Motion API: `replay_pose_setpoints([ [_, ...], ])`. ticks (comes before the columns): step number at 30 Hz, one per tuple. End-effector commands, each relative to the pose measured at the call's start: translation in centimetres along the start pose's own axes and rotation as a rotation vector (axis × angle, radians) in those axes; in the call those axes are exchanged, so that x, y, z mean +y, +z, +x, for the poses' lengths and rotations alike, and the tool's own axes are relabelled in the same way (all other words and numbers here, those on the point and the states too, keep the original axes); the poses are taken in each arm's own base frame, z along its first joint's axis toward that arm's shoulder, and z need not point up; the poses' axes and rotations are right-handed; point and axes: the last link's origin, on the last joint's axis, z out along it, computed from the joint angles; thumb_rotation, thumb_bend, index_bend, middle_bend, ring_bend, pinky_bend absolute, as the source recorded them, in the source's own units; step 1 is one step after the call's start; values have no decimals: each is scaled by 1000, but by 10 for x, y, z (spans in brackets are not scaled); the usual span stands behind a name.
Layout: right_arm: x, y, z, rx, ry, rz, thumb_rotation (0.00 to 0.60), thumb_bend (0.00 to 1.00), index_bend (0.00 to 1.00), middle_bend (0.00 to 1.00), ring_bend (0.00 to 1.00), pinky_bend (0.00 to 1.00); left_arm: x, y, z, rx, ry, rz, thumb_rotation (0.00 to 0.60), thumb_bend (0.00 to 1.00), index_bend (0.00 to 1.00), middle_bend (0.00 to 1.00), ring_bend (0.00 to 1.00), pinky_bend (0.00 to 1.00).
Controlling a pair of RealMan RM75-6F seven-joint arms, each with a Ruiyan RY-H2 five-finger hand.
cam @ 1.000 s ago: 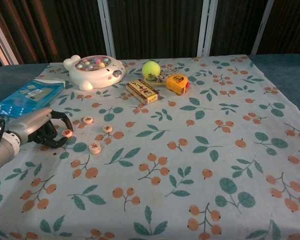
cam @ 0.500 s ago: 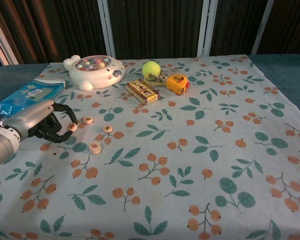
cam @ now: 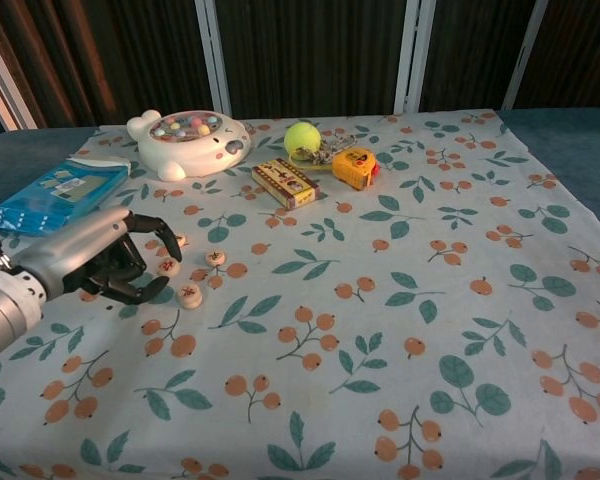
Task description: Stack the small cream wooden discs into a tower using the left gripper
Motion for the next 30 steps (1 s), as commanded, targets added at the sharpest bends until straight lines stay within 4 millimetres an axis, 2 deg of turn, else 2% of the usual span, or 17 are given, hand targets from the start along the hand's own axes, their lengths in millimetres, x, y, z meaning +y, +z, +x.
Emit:
replay_pose_setpoints([
  [1,0,0,0,-1,-1,1,600,115,0,0,0,0,0,2,-2,-6,-4,4,600,436,493,1000,1000,1000],
  [15,-1,1,-2,-7,-5,-1,600,115,0,0,0,0,1,1,-11,-18,1,-1,600,434,492,1000,1000,1000],
  [30,0,1,-1,-4,-3,-3,600,115,0,0,0,0,2,5,-18,-28,4,0,600,433,448,1000,1000,1000],
])
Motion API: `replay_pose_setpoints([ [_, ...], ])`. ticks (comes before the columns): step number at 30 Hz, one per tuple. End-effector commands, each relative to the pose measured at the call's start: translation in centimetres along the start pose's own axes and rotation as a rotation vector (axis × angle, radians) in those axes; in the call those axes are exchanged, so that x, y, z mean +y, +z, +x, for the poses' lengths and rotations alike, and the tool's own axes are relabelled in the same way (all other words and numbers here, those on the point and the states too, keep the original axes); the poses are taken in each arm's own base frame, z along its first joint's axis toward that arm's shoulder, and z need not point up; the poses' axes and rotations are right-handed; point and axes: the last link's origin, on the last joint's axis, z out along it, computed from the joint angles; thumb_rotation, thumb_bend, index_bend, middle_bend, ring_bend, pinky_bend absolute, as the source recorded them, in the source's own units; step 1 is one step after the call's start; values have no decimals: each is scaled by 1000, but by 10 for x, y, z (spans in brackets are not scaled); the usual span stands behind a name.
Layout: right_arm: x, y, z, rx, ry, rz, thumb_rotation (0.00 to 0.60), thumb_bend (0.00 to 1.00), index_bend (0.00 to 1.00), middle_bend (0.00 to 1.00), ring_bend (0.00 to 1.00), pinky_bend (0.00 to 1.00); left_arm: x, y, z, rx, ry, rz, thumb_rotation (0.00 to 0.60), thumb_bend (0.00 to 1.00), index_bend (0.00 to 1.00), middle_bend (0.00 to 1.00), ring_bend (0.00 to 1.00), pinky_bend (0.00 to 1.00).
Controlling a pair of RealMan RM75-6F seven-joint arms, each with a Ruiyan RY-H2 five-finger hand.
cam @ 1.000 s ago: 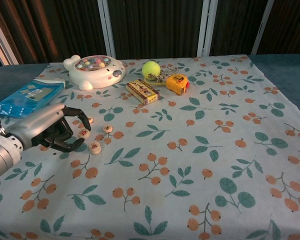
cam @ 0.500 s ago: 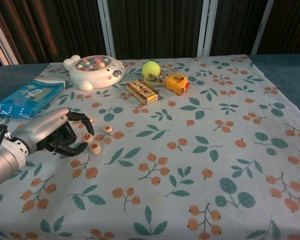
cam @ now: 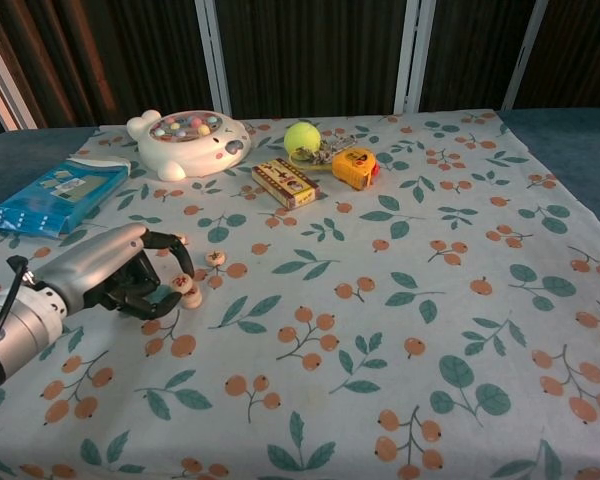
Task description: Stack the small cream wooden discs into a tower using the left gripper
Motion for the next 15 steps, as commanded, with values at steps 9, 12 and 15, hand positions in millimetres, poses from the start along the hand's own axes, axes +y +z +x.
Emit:
replay_pose_setpoints([
  [9,0,0,0,-3,-1,1,600,115,0,0,0,0,2,3,-2,-3,2,1,600,434,446,1000,1000,1000],
  [12,0,0,0,0,0,-2,600,115,0,0,0,0,2,4,-2,-3,4,1,600,435,442,1000,1000,1000],
  [15,0,0,0,0,1,-3,600,116,0,0,0,0,2,2,-3,-6,5,-1,600,436,435,1000,1000,1000],
])
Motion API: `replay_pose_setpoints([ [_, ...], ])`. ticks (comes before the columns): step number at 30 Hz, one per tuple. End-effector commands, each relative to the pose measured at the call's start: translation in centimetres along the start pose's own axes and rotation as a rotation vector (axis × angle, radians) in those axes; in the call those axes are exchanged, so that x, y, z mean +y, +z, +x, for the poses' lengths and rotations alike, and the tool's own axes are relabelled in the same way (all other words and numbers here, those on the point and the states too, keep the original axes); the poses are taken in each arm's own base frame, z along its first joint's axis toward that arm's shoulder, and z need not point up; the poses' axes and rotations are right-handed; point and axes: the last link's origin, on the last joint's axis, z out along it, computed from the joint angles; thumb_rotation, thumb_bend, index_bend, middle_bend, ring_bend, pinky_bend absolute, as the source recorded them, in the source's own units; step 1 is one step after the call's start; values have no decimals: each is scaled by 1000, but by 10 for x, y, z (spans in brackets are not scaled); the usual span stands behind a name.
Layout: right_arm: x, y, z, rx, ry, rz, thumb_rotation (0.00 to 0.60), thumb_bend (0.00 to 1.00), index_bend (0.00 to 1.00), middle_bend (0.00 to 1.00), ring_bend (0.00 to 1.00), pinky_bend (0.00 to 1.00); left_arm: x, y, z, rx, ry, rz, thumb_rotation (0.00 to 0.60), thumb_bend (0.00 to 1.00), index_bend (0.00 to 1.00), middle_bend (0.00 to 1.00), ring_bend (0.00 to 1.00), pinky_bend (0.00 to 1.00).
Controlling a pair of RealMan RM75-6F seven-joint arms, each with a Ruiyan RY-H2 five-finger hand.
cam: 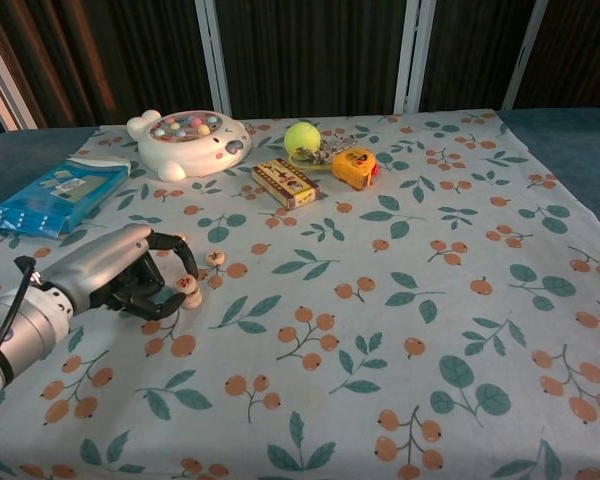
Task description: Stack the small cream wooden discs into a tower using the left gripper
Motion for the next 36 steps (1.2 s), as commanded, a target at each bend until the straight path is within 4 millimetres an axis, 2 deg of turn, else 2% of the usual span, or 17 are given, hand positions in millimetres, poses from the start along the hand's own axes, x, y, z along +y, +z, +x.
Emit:
replay_pose_setpoints([
  [1,0,0,0,-1,0,0,600,115,0,0,0,0,0,-1,0,-1,1,-2,600,436,433,1000,1000,1000],
  [18,0,0,1,2,1,-2,600,115,0,0,0,0,3,-5,1,0,-8,-15,600,434,390,1000,1000,1000],
  [20,1,0,1,4,2,-3,600,115,0,0,0,0,3,-6,6,14,-23,-20,600,434,389,1000,1000,1000],
  [24,2,-1,2,8,5,-5,600,115,0,0,0,0,4,-2,30,91,-92,-21,600,434,389,1000,1000,1000],
  [29,2,-1,2,7,6,-5,600,115,0,0,0,0,2,2,38,113,-103,-15,600,434,389,1000,1000,1000],
  [31,1,-1,2,5,4,-1,600,115,0,0,0,0,-4,12,49,144,-105,10,600,435,389,1000,1000,1000],
  [32,0,-1,1,2,3,1,600,115,0,0,0,0,-10,24,54,149,-88,39,600,434,389,1000,1000,1000],
  [33,0,-1,0,1,1,1,600,115,0,0,0,0,-12,36,54,134,-79,60,600,434,389,1000,1000,1000],
  [36,-1,0,-1,-3,-2,1,600,115,0,0,0,0,-16,54,52,114,-70,96,600,433,389,1000,1000,1000],
])
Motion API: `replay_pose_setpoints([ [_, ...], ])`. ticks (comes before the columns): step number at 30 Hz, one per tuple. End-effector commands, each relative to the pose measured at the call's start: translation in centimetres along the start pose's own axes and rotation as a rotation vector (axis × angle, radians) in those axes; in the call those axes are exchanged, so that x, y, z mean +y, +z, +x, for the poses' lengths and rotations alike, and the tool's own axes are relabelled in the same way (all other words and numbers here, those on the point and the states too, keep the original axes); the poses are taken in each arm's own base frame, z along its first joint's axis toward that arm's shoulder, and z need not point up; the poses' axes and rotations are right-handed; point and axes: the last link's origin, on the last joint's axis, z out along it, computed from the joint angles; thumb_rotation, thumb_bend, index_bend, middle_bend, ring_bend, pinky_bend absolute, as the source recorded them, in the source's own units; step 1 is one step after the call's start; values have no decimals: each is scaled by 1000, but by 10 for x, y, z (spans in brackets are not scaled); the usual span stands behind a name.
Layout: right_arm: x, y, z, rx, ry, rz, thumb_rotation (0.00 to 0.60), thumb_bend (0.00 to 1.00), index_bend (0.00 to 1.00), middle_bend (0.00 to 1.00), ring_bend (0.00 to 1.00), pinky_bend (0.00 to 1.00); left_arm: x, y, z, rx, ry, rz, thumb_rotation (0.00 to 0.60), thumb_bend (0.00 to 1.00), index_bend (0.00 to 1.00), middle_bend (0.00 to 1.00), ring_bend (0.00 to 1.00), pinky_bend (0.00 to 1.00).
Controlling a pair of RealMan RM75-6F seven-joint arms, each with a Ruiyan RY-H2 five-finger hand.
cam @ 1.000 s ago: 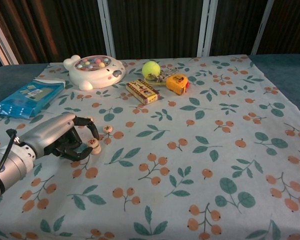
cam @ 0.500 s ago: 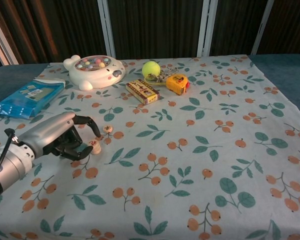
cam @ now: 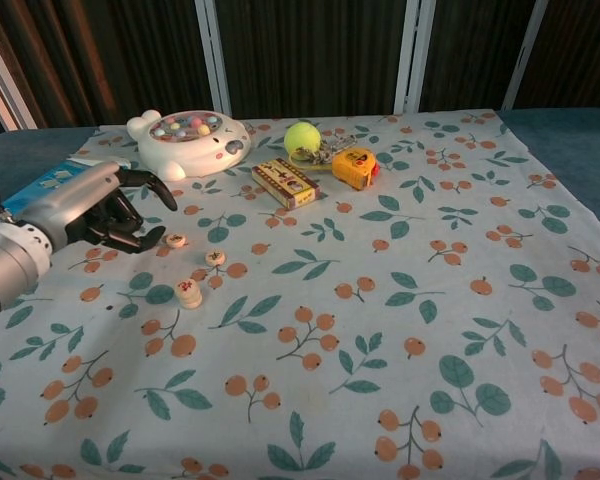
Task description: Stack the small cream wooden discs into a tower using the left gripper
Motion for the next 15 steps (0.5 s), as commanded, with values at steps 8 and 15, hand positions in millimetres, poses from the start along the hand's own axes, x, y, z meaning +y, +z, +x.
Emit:
replay_pose_setpoints([
  [8,2,1,1,4,2,-13,600,115,0,0,0,0,-11,53,-11,-24,45,115,600,436,383,1000,1000,1000],
  [15,3,1,1,6,5,-20,600,115,0,0,0,0,-18,56,-22,-70,71,143,600,416,377,1000,1000,1000],
])
